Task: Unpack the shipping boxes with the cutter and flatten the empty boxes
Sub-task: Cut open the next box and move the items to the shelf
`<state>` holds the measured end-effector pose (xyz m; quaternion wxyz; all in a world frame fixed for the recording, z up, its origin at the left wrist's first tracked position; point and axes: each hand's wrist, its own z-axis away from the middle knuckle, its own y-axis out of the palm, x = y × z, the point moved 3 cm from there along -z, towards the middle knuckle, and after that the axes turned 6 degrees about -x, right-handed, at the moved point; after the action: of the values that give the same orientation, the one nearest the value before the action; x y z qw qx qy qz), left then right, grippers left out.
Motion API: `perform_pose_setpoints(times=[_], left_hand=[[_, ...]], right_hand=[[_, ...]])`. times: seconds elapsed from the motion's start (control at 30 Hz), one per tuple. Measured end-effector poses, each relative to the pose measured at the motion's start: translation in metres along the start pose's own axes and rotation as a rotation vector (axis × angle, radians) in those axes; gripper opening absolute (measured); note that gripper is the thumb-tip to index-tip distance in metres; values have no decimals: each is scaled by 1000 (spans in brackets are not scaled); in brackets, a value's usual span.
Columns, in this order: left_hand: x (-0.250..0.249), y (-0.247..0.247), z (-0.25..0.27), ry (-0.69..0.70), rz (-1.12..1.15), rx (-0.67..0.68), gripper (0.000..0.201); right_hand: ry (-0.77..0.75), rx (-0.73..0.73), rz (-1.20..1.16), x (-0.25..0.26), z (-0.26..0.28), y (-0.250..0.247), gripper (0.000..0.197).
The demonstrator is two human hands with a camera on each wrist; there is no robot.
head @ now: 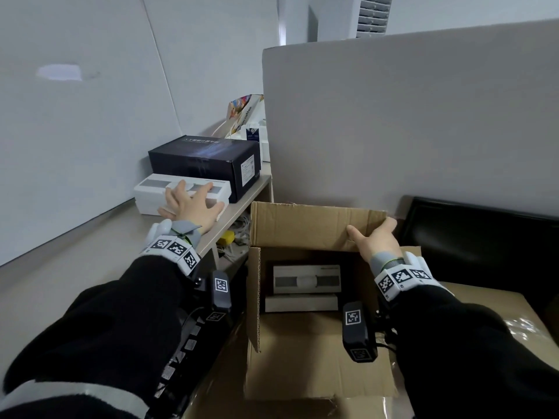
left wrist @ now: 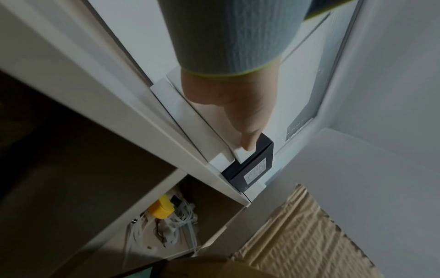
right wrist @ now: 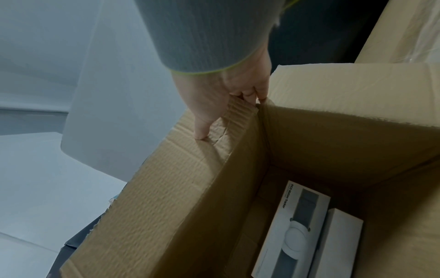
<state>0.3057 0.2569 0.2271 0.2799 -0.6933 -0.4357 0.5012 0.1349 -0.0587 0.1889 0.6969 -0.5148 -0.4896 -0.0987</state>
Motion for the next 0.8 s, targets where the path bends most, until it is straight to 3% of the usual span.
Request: perform_pose_setpoints(times=[0.17,0.33,0.63,0.8], left_hand=[[3,6,3,-60,178,-82,46],[7,12,3,-91,150,-90,65],[17,16,-15,-74,199,-51,65],[14,9,-13,-107,161,-5,92]], right_hand=[[-14,-3,5,0,2,0,75],[-10,3,19,-2,3,0,74],[-10,1,40,-3,0,-1,74],[-10,-8,43,-3,-4,1,74]])
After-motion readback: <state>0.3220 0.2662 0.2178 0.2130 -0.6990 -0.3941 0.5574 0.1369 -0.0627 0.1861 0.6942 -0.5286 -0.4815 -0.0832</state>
